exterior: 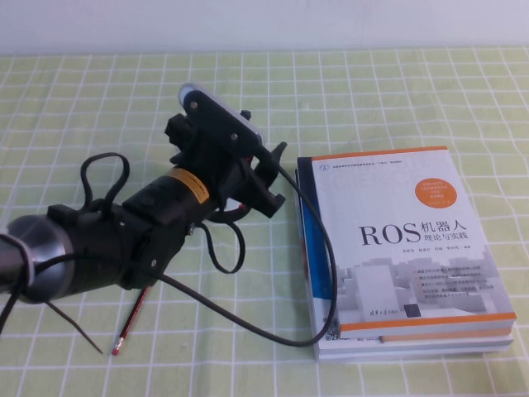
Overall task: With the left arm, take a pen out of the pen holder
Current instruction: Pick up the pen from the pen holder
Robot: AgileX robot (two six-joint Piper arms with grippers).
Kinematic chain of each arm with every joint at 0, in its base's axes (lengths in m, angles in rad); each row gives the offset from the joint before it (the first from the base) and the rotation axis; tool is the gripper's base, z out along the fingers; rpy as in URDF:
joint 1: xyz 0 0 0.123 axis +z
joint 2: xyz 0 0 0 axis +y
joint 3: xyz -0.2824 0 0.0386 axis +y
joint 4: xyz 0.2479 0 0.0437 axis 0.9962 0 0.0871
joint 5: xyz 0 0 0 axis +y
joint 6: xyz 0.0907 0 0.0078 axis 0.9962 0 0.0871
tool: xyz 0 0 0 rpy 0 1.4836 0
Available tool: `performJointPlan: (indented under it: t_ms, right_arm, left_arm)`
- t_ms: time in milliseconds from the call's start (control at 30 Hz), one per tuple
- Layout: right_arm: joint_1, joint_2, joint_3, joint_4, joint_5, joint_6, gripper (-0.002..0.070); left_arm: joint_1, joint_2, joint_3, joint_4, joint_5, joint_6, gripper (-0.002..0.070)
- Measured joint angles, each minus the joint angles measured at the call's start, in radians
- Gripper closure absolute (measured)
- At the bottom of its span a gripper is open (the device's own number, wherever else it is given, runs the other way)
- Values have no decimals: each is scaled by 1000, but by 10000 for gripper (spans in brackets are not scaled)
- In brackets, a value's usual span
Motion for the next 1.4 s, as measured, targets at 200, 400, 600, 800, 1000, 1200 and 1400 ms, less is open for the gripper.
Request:
performJointPlan:
  t_ms: [200,400,600,800,1000,1200,1400]
  right_arm:
    - [0,0,0,0,0,0,688]
    - [0,0,0,0,0,0,689]
    - [0,0,0,0,0,0,688]
    - [0,0,0,0,0,0,688]
    - [0,0,0,0,0,0,688]
    - [0,0,0,0,0,0,688]
    - [0,0,0,0,0,0,688]
  left_arm:
    - [0,62,0,53,-26,-2,249]
    - [2,88,0,53,-113,40,248]
    - [18,89,0,15,-138,89,246]
    - [34,125,-34,6,-154,92,246]
    - [36,179,-93,6,-131,92,246]
    - [41,213,-105,-1,-124,92,246]
    - [55,224,-118,-9,-122,81,246]
